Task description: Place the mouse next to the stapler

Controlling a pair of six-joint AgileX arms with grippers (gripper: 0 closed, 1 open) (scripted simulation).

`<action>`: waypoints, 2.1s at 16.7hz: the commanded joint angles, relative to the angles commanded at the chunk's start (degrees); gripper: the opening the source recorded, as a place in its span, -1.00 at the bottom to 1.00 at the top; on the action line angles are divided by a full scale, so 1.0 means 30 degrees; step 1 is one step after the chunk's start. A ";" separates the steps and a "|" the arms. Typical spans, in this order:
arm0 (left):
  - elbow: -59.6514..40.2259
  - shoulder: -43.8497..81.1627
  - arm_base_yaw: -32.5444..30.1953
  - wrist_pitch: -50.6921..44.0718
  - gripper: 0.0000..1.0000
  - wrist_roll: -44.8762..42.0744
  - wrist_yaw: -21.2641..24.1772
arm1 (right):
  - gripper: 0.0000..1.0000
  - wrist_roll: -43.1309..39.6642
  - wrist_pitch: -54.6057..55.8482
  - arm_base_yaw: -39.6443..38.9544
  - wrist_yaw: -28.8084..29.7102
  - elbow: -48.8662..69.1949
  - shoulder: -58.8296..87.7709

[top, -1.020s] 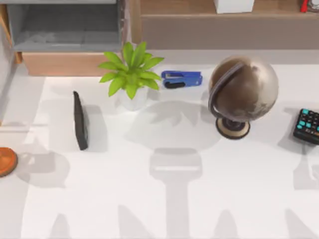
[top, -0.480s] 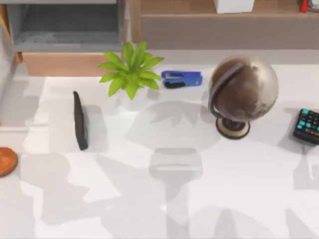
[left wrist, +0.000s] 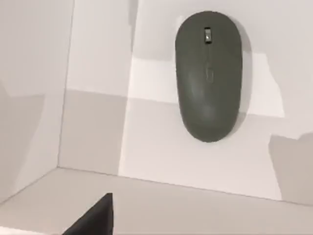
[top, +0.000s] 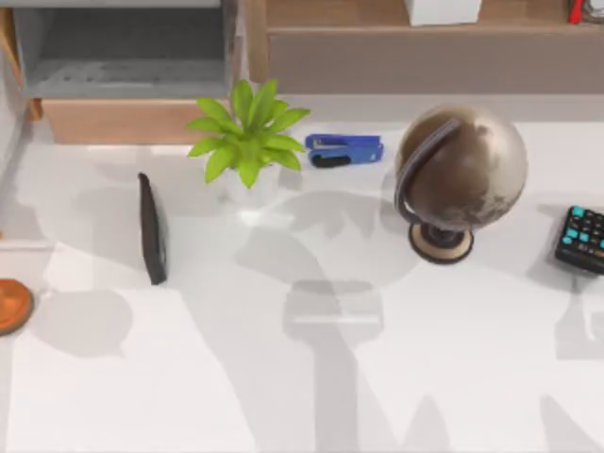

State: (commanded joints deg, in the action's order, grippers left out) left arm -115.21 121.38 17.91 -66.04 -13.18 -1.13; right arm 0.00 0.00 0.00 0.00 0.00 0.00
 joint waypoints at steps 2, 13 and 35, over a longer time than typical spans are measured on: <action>-0.3190 0.3391 0.0225 -0.1341 1.00 0.0148 0.0247 | 1.00 0.0000 0.0000 0.0000 0.0000 0.0000 0.0000; -0.9179 0.9467 0.0201 -0.3701 1.00 0.0761 0.0826 | 1.00 0.0000 0.0000 0.0000 0.0000 0.0000 0.0000; -0.7324 0.9597 0.0227 -0.1702 1.00 0.0756 0.0820 | 1.00 0.0000 0.0000 0.0000 0.0000 0.0000 0.0000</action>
State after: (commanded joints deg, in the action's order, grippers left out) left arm -137.18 150.17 18.60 -71.14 -10.91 1.33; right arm 0.00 0.00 0.00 0.00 0.00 0.00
